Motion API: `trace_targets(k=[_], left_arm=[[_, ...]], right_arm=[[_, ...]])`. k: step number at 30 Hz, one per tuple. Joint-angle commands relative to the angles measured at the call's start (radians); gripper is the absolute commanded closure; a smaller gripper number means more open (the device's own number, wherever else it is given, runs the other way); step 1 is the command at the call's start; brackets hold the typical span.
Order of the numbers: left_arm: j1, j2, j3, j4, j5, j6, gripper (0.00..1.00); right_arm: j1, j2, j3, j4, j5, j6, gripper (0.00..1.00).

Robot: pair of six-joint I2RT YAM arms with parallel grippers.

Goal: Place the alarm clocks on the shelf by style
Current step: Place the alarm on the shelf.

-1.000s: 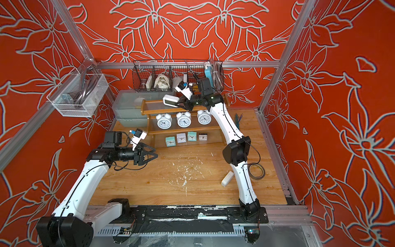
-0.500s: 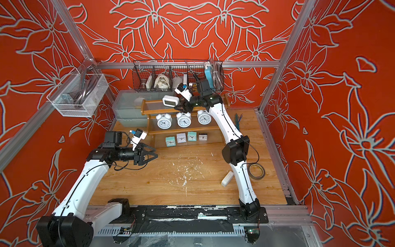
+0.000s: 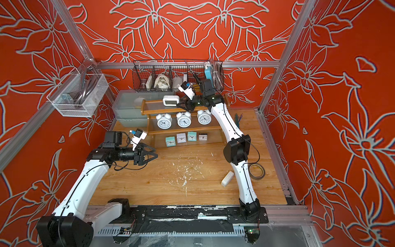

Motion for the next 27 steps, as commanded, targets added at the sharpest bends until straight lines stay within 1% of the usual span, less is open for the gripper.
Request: trace_targets(k=[1,4,10,11,13,15,18,23,27], left_arm=[[0.004,-0.004,-0.01,-0.017,0.014,0.017,0.28],[0.004,-0.004,-0.01,-0.017,0.014,0.019,0.28],[0.004,-0.004,-0.009,-0.017,0.014,0.019,0.28],[0.004,-0.004,-0.01,-0.017,0.015,0.019,0.28],[0.005,-0.003,-0.009,-0.017,0.015,0.019,0.28],[0.004,-0.001,-0.01,-0.017,0.014,0.019,0.28],[0.004,0.0,-0.012,-0.016,0.017,0.019,0.28],[0.005,0.0,-0.015,-0.013,0.017,0.019,0.27],[0.004,0.002,-0.016,-0.008,0.019,0.014,0.27]], right_arm=[[-0.006,-0.033,-0.02,0.007,0.034,0.022,0.48],[-0.006,-0.034,-0.02,0.015,0.042,0.032,0.52],[-0.007,-0.044,-0.022,0.012,0.026,0.046,0.54],[-0.007,-0.049,-0.023,0.01,0.019,0.049,0.53],[-0.007,-0.072,-0.038,0.011,0.007,0.067,0.46],[-0.006,-0.107,-0.066,0.021,0.003,0.091,0.42],[-0.006,-0.181,-0.146,0.061,0.021,0.152,0.38],[-0.006,-0.328,-0.321,0.104,0.122,0.283,0.37],[-0.002,-0.457,-0.498,0.087,0.213,0.42,0.37]])
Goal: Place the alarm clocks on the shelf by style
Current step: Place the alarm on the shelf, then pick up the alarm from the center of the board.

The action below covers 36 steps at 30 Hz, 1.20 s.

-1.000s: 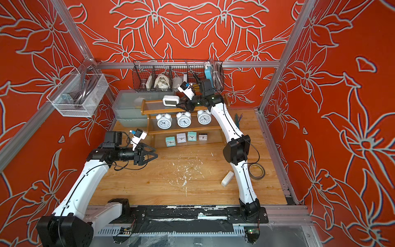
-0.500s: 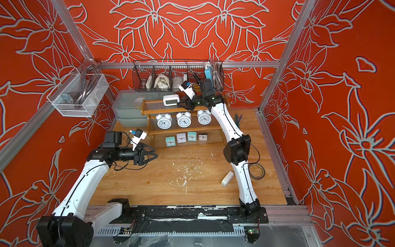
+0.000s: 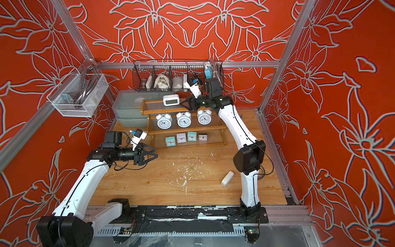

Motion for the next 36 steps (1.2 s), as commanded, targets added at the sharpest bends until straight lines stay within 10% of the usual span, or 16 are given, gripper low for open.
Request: trace_targets(k=[1,14,27,36], left_arm=[[0.003,0.003,-0.016,-0.005,0.018,0.007,0.27],[-0.111,0.044,0.0,0.027,-0.106,-0.04,0.26],[-0.289,0.093,0.001,0.029,-0.256,0.001,0.27],[-0.289,0.086,-0.002,0.014,-0.261,0.022,0.27]], right_arm=[[0.002,-0.108,-0.129,-0.005,0.102,0.153,0.38],[0.056,-0.622,-0.826,-0.198,0.421,0.259,0.37],[0.057,-0.812,-1.061,-0.593,0.828,0.563,0.28],[0.056,-0.866,-1.223,-0.645,0.854,0.806,0.2]])
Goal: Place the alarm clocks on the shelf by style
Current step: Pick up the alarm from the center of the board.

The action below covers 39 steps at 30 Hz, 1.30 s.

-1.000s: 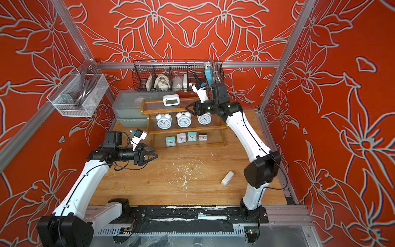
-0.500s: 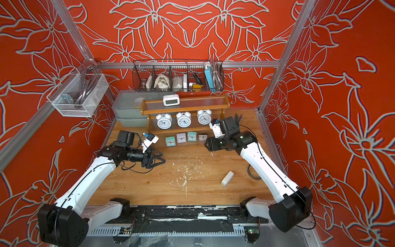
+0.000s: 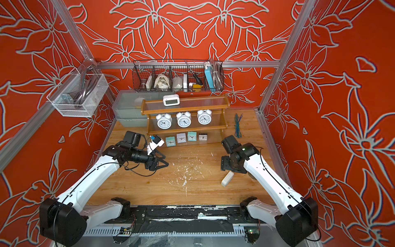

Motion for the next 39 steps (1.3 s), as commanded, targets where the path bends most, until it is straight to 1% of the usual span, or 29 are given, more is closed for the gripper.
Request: trace_targets(k=[1,7,12,21,24,33,39], left_arm=[[-0.004,-0.006,0.004,-0.013,-0.001,0.026,0.27],[-0.005,-0.004,0.001,-0.013,0.0,0.03,0.27],[-0.005,-0.004,-0.002,-0.014,0.001,0.031,0.27],[-0.005,-0.001,-0.007,-0.013,-0.002,0.036,0.27],[-0.004,0.002,-0.005,-0.013,-0.004,0.036,0.27],[-0.004,0.007,-0.012,-0.01,-0.007,0.041,0.27],[-0.004,0.007,-0.012,-0.01,-0.007,0.041,0.27]], right_arm=[[0.003,-0.056,-0.068,-0.024,0.031,0.14,0.2],[0.004,-0.11,-0.225,0.154,-0.055,0.263,0.21],[0.003,-0.115,-0.288,0.235,-0.062,0.305,0.22],[0.003,-0.067,-0.312,0.289,-0.039,0.299,0.22],[0.003,-0.058,-0.304,0.292,-0.032,0.292,0.25],[0.003,-0.093,-0.319,0.294,-0.01,0.289,0.31],[0.003,-0.115,-0.348,0.299,-0.008,0.302,0.31]])
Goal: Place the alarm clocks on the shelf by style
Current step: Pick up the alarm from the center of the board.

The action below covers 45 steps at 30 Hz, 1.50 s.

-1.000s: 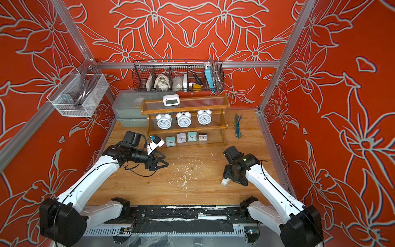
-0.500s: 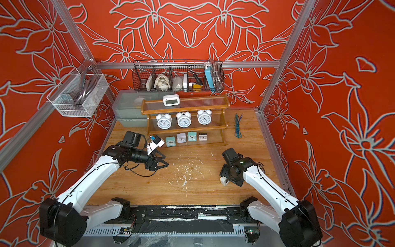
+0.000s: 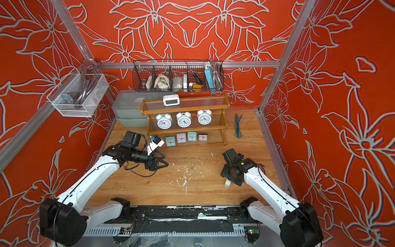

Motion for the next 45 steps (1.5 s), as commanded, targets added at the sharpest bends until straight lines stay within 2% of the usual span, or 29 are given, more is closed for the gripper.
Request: trace_targets(k=[1,4,8,19,24,28,33,38,45], left_arm=[[-0.005,0.007,-0.011,-0.01,0.004,0.019,0.27],[-0.005,0.005,-0.013,-0.01,0.004,0.02,0.27],[-0.004,0.002,-0.015,-0.009,0.002,0.021,0.27],[-0.004,0.002,-0.009,-0.009,0.004,0.016,0.27],[-0.006,0.006,0.002,-0.009,0.002,0.012,0.27],[-0.013,0.017,0.047,-0.014,-0.03,-0.005,0.26],[-0.053,0.037,0.141,-0.047,-0.112,-0.014,0.25],[-0.135,0.071,0.246,-0.092,-0.257,0.009,0.25],[-0.28,0.113,0.333,-0.113,-0.529,0.056,0.24]], right_arm=[[0.003,-0.012,-0.023,-0.006,0.038,0.015,0.31],[0.003,-0.008,-0.03,0.007,0.036,0.014,0.34],[0.003,0.003,-0.033,0.012,0.047,0.007,0.45],[0.002,-0.014,0.002,0.012,0.052,-0.016,0.64],[0.003,-0.026,0.068,0.011,0.013,-0.039,0.7],[0.003,-0.016,0.163,0.037,-0.072,-0.034,0.72],[0.003,0.037,0.262,0.123,-0.215,0.043,0.72],[0.009,0.11,0.293,0.299,-0.393,0.203,0.72],[0.049,0.157,0.295,0.514,-0.48,0.429,0.74]])
